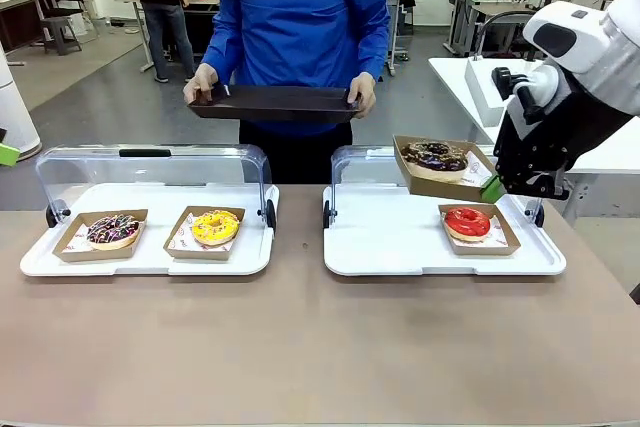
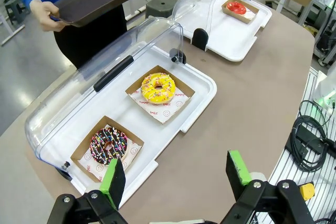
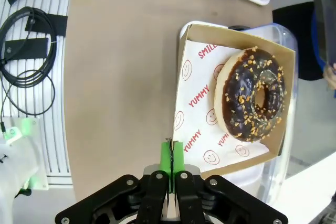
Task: Provide the desired donut to the person.
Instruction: Place the picked Paper togo box onto the Handle tray extended by the person.
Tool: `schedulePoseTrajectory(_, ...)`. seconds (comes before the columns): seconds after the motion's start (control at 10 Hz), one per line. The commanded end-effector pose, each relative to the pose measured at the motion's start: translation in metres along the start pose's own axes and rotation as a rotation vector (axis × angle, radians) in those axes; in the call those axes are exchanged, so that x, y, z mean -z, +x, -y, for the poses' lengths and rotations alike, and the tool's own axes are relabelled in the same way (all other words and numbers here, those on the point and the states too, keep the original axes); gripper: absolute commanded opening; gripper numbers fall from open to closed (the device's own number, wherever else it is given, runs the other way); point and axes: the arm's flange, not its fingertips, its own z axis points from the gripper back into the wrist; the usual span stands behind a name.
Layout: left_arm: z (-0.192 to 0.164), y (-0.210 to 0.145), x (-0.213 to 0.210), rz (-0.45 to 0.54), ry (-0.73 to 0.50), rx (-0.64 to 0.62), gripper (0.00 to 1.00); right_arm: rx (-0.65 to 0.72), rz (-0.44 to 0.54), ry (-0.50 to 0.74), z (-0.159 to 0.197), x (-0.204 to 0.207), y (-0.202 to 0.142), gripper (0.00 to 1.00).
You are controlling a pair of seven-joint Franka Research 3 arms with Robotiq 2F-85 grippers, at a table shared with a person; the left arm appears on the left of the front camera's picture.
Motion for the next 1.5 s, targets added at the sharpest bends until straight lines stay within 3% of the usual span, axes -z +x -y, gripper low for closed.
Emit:
schedulePoseTrajectory(0.0,-0.0006,0.0000,0.0001,0.006,-0.004,-0.006,1.00,0.003,-0.016,0.003,-0.0025,-0.0019,-0.0021,0.00)
schedulePoseTrajectory(1.4,-0.0006,0.0000,0.0001,0.006,-0.004,-0.006,1.00,0.003,-0.016,0.003,-0.0025,-0.0019,-0.0021,0.00)
